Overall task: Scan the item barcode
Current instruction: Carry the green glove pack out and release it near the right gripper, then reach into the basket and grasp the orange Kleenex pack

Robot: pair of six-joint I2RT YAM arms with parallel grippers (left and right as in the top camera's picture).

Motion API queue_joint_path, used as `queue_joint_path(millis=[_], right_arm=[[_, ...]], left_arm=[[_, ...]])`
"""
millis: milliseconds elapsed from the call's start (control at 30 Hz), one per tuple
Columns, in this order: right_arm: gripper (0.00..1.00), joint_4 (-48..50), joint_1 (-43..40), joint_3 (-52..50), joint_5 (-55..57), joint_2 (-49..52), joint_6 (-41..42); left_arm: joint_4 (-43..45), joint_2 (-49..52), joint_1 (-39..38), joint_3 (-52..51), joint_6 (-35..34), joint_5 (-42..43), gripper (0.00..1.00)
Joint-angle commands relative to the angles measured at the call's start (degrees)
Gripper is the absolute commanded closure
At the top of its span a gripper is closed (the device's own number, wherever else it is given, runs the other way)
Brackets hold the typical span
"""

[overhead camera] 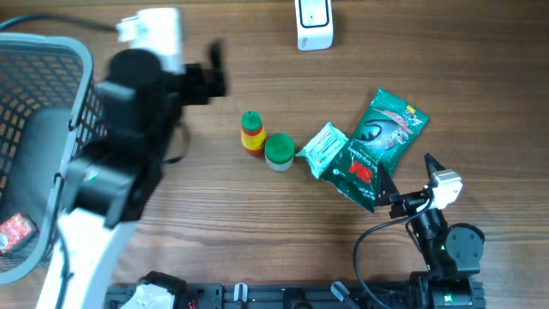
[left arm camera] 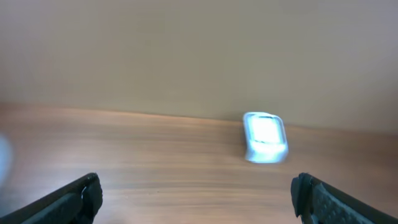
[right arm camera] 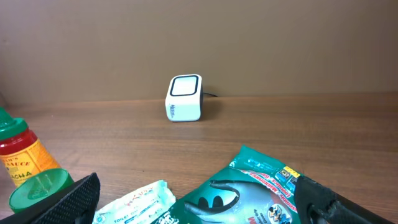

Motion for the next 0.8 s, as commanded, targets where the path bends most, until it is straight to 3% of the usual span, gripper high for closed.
queue_joint_path(millis=[0,67,233,500,600,767], right_arm=[[0.0,0.2,0.3,0.0,0.3,-0.2,-0.7],[0.0,0.2,0.3,0.0,0.3,-0.2,-0.7],[0.0,0.2,0.3,0.0,0.3,-0.2,-0.7],[0.0,0.2,0.3,0.0,0.3,-0.2,-0.7],[0.0,0.2,0.3,0.0,0.3,-0.2,-0.7],[0.0,0.2,0.3,0.0,0.3,-0.2,-0.7]], left_arm=[[-4.0,-3.4,9.1,0.0,0.1,-11.2,0.0],[-6.2,-3.5,15.1,0.0,-3.5,-12.4,0.0],[-15.5,-1.5,36.2,0.0,-23.1,-12.2,0.0],[-22.9,11.0,54.9,0.0,-23.8,-12.5,0.0],[-26.8,16.8,58.6,0.0,-23.8,-15.1,0.08],[-31.1,26.6,60.5,0.0,-23.8,-24.8,0.08]])
